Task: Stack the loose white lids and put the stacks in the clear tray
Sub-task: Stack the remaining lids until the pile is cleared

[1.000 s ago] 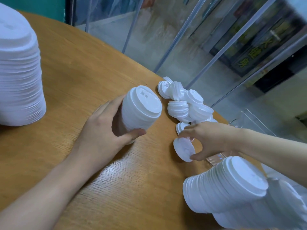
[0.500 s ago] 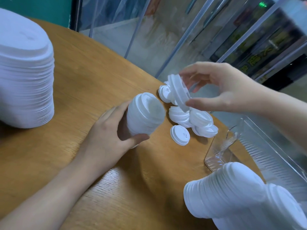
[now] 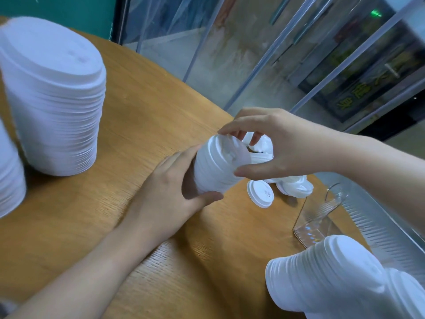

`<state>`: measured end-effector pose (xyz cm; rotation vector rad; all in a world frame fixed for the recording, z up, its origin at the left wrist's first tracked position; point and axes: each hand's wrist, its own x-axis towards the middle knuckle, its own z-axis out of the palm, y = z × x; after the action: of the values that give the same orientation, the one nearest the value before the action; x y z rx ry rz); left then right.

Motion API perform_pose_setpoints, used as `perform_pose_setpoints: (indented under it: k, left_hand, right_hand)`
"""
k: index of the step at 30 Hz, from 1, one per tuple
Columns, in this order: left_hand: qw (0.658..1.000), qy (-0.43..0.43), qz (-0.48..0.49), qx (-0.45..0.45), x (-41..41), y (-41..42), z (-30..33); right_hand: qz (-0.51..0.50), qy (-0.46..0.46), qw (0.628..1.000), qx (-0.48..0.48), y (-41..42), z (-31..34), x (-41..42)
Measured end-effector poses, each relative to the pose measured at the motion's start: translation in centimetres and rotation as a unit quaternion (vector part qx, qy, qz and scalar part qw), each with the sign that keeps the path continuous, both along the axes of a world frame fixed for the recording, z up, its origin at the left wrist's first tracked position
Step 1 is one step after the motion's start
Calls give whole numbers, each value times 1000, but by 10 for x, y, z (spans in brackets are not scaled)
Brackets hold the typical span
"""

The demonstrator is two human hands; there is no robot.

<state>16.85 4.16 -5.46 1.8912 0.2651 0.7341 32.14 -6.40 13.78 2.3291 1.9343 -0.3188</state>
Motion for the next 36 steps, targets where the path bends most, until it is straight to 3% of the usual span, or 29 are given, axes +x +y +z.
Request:
perform_pose_setpoints:
  k: [15,22,25,36]
  left_hand:
    - [1000,3,9,8,2,0,-1]
    - [1000,-1,13,10,3,-1,-2]
    - [1000,-3,11,11,3,-1,-1]
    - [1000,1,14,19,4,0,-3]
  right_hand:
    - [-98,50,994,29,-39,-9,21]
    - [-178,-77,968,-158,-85,-61,87]
    - [-136,-102,970,-171,-91,-79,98]
    - [-126,-186,945,-238,-82,-98,92]
